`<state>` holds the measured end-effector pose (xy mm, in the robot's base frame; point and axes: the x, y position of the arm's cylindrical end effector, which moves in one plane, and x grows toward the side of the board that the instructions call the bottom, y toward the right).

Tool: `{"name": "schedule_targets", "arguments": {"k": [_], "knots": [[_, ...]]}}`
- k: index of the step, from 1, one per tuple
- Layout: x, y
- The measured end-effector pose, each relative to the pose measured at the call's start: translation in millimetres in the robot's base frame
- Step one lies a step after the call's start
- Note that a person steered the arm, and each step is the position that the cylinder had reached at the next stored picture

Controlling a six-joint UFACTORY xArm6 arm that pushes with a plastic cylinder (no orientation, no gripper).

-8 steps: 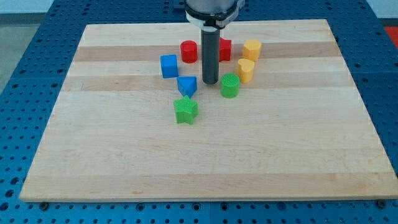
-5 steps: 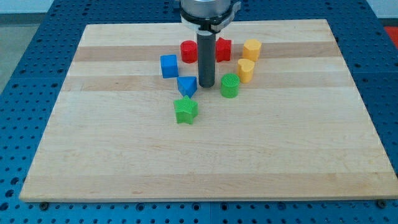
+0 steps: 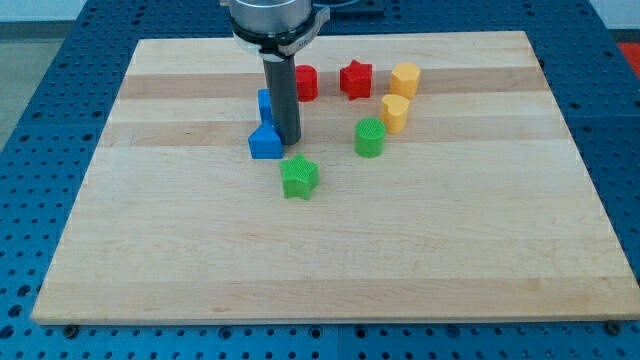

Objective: Move the blue triangle diagonally top left to the green star

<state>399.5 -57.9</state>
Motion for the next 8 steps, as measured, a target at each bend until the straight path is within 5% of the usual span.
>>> {"name": "schedule_targets", "arguments": {"k": [4,8], "knots": [[4.8,61.7],[13.3,62.3]]}}
